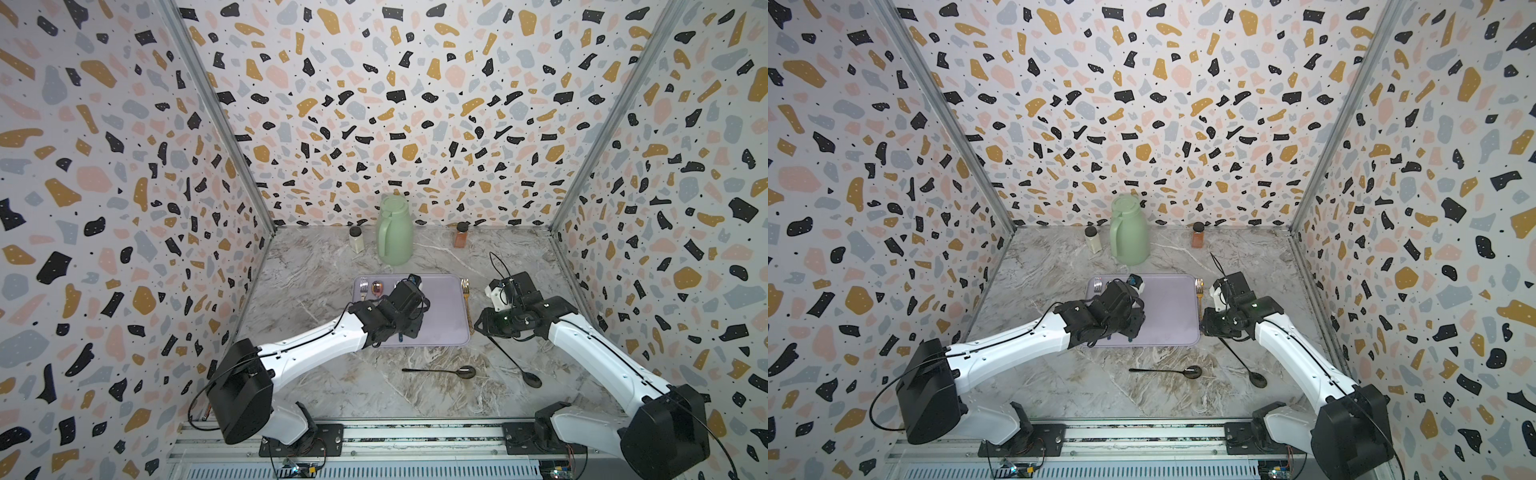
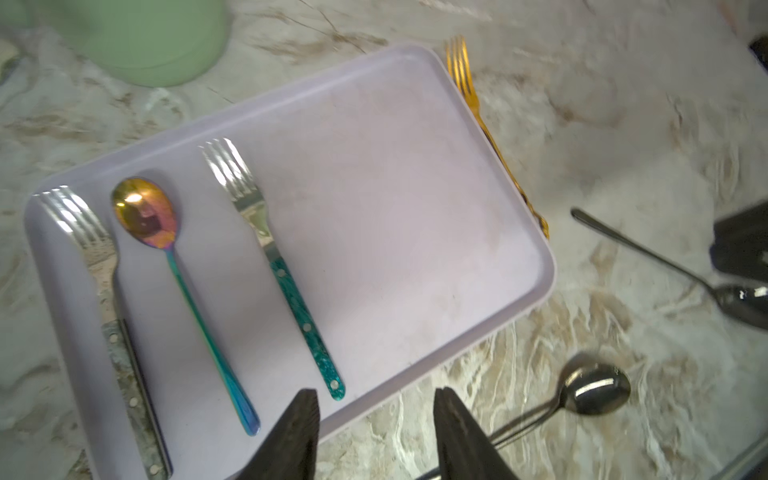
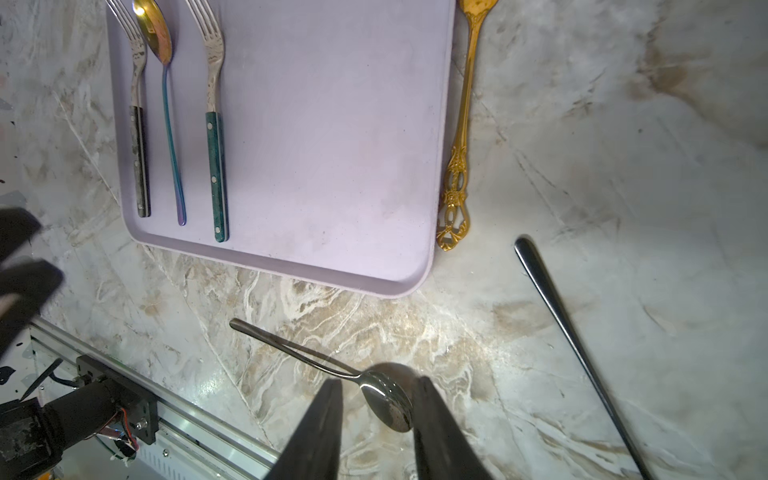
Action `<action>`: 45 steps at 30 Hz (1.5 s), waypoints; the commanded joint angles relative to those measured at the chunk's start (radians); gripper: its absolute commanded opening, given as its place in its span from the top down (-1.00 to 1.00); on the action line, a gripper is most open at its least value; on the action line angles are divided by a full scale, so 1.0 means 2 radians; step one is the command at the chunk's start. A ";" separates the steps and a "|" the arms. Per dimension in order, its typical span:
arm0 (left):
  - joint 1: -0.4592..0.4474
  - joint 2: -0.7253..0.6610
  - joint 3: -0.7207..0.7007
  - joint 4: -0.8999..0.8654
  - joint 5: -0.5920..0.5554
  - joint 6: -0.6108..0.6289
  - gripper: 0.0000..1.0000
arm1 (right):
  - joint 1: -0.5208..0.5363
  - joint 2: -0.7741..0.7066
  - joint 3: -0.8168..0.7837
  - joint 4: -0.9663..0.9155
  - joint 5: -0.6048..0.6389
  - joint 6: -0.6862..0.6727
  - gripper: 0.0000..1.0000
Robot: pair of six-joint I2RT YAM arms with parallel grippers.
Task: Set the spoon and fork side by side
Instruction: Place the fork on the tray, then pick up the spoon from the center of the board.
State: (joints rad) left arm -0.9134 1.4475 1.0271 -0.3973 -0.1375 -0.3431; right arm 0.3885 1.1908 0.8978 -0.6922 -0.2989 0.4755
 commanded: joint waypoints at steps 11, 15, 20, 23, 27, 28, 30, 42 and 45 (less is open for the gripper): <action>-0.077 0.024 -0.105 0.127 0.110 0.266 0.00 | 0.002 -0.044 -0.015 -0.009 -0.015 -0.011 0.31; -0.083 0.064 -0.070 0.096 0.125 0.277 -0.02 | 0.002 -0.053 -0.018 -0.013 -0.013 -0.014 0.31; -0.090 0.105 -0.041 0.076 0.135 0.295 0.02 | 0.002 -0.059 -0.020 -0.021 -0.011 -0.011 0.30; -0.091 0.124 -0.026 0.061 0.143 0.308 0.07 | 0.002 -0.062 -0.021 -0.030 -0.008 -0.011 0.30; -0.090 0.145 -0.010 0.052 0.151 0.318 0.20 | 0.002 -0.070 -0.027 -0.035 -0.004 -0.012 0.30; -0.090 0.149 -0.009 0.053 0.154 0.319 0.23 | 0.002 -0.072 -0.027 -0.036 -0.003 -0.013 0.30; -0.090 0.155 -0.008 0.059 0.153 0.320 0.26 | 0.002 -0.074 -0.027 -0.038 -0.002 -0.014 0.30; -0.101 0.182 -0.005 0.062 0.134 0.316 0.61 | 0.001 -0.073 -0.024 -0.043 -0.001 -0.021 0.30; -0.107 0.182 -0.009 0.064 0.130 0.311 0.79 | 0.001 -0.071 -0.024 -0.043 -0.001 -0.022 0.30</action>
State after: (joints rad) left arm -1.1088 1.7878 1.0042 -0.2584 0.1207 0.2802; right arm 0.3885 1.0588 0.8421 -0.7494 -0.3164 0.4446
